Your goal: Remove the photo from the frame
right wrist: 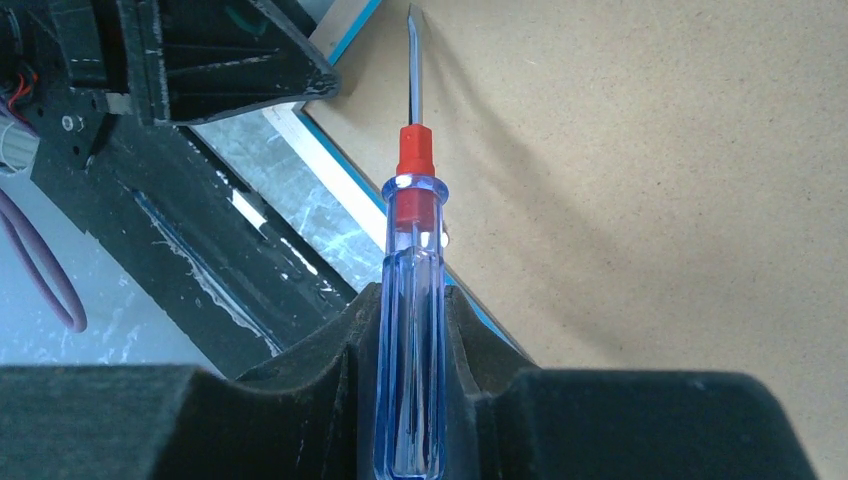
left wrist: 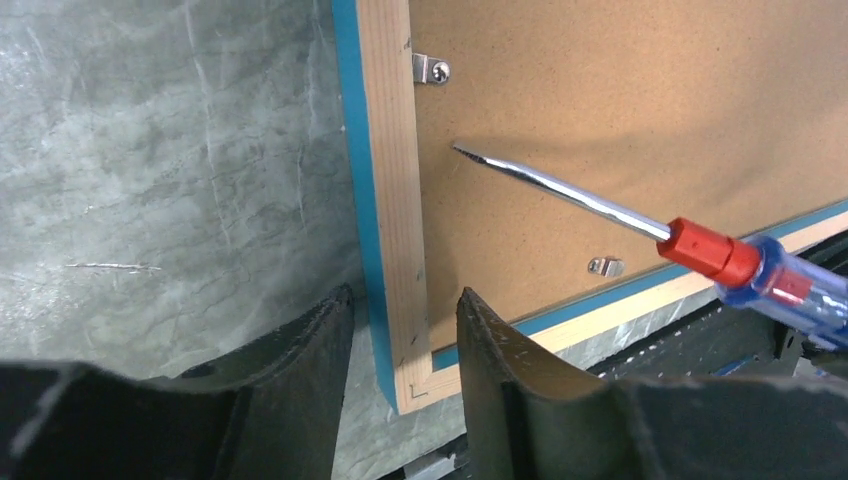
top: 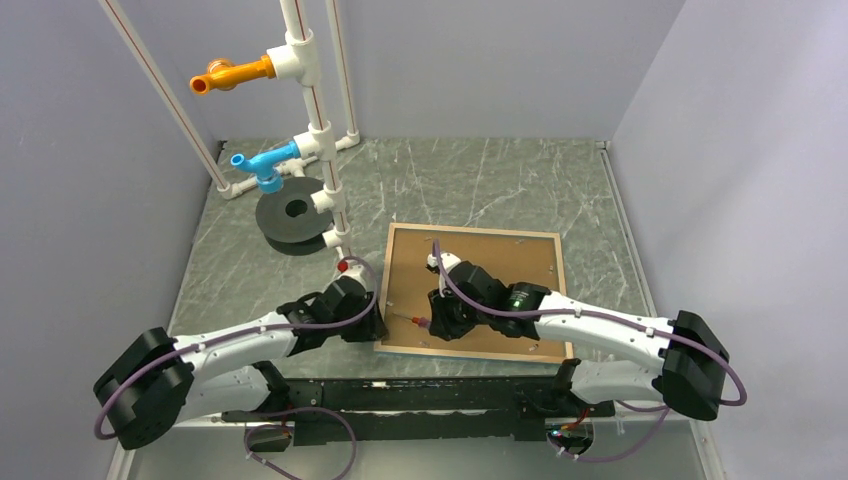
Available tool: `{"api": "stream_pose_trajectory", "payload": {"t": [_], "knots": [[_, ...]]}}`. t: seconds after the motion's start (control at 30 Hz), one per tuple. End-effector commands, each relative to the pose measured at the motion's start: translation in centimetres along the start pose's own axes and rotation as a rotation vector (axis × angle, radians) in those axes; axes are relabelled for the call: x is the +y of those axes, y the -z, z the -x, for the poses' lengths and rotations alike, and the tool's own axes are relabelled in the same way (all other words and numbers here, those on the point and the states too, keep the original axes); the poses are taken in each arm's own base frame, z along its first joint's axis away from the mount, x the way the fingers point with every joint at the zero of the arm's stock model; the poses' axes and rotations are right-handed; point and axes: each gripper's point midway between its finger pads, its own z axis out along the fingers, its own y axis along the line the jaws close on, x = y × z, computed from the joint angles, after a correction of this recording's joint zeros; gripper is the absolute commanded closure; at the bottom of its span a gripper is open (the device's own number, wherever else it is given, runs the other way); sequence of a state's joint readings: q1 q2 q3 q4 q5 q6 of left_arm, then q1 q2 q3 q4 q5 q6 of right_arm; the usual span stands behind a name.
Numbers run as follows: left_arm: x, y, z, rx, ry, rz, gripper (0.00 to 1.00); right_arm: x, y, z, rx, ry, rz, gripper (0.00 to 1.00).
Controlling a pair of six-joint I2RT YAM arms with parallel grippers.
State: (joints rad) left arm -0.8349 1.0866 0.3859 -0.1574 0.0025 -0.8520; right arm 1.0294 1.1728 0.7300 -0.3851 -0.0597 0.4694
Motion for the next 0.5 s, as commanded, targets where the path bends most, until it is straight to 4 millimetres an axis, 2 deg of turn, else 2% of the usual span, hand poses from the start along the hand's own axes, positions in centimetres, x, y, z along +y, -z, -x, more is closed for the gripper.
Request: {"api": "stream_pose_trajectory", "payload": {"t": [0.0, 0.13, 0.27, 0.47], "knots": [[-0.6, -0.5, 1.3, -0.04, -0.002, 0.031, 0.57, 1.2, 0.1, 1.9, -0.079, -0.011, 0.012, 1.0], [0.0, -1.0, 1.1, -0.036, 0.0, 0.059, 0.65, 1.4, -0.2, 1.8, -0.079, -0.01, 0.009, 1.0], [0.4, -1.3, 0.9, -0.027, -0.001, 0.085, 0.69, 1.6, -0.7, 1.9, -0.084, -0.009, 0.016, 1.0], [0.4, -1.5, 0.2, -0.017, 0.005, 0.083, 0.76, 0.7, -1.3, 2.4, -0.111, -0.021, -0.037, 1.0]]}}
